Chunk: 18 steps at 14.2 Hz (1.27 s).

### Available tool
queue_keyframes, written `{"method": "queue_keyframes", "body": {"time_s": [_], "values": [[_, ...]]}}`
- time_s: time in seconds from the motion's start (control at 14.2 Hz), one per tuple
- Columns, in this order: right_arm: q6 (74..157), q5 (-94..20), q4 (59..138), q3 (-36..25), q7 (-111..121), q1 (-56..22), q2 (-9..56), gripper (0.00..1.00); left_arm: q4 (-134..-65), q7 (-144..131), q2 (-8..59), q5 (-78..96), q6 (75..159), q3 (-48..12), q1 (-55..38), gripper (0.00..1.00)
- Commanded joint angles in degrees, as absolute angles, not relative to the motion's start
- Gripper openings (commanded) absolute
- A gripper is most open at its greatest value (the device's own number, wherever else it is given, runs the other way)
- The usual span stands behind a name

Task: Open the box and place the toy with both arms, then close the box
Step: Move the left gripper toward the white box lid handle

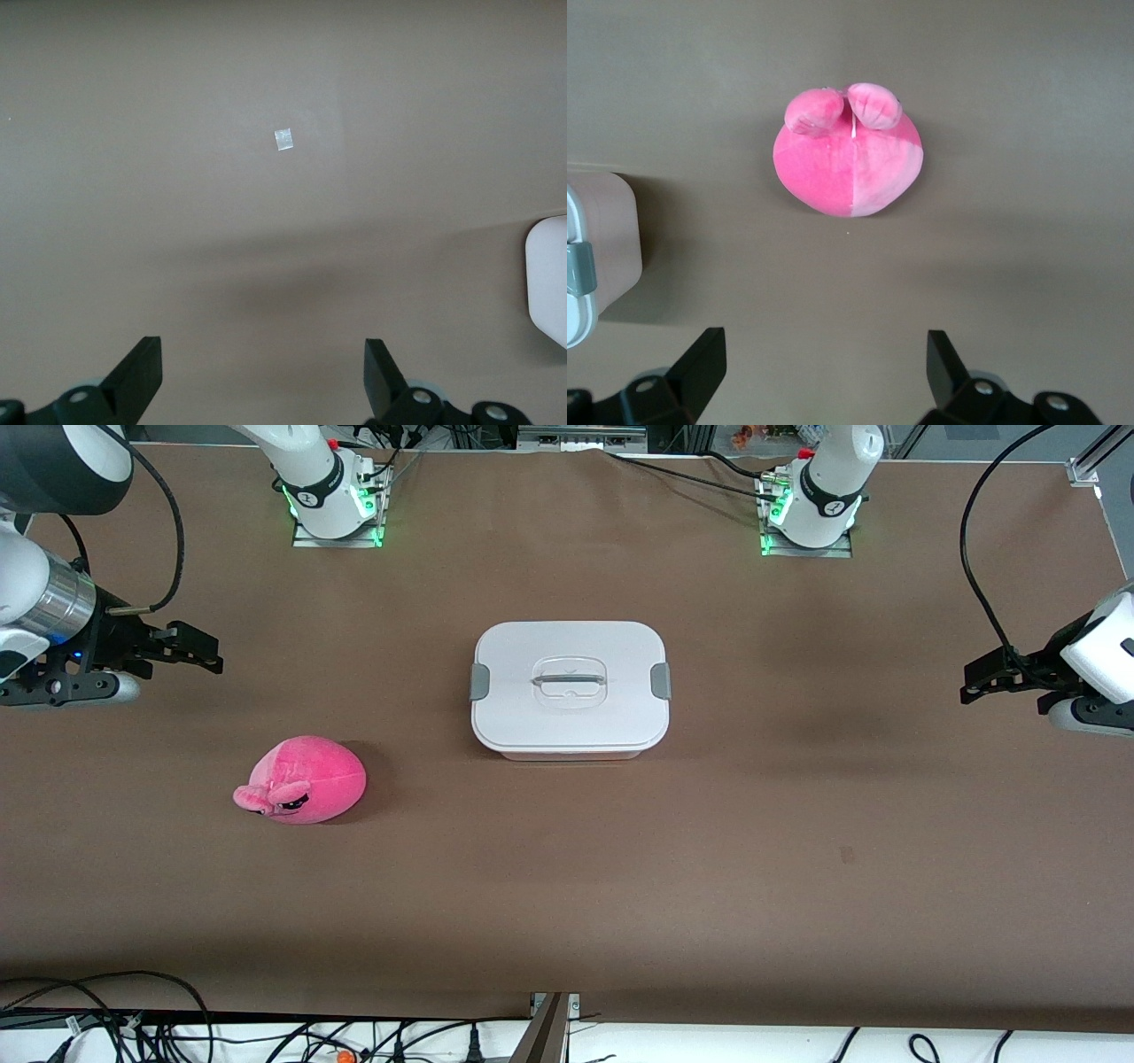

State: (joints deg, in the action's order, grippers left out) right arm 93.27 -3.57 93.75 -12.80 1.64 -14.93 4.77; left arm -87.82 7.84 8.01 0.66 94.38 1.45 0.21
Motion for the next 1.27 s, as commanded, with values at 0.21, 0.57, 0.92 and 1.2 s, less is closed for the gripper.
{"method": "queue_keyframes", "body": {"time_s": [0.21, 0.57, 0.92, 1.2], "values": [[90.18, -2.64, 92.98, -4.04, 0.79, -5.54, 2.82, 1.0, -85.69, 7.21, 9.32, 0.35, 93.16, 1.14, 0.79, 1.0], [90.18, -2.55, 93.34, -4.22, 0.97, -5.01, 2.46, 1.0, -85.61, 7.21, 9.58, 0.44, 93.16, 1.14, 0.53, 1.0], [90.27, 1.4, 89.48, -3.87, 1.4, -5.45, 3.16, 1.0, -85.61, 7.47, 9.67, 0.35, 93.16, 0.62, -0.09, 1.0], [90.26, 1.41, 89.65, -3.69, 1.05, -5.71, 3.34, 1.0, -85.61, 7.73, 9.67, 0.35, 93.16, -2.71, -2.02, 1.0]]}}
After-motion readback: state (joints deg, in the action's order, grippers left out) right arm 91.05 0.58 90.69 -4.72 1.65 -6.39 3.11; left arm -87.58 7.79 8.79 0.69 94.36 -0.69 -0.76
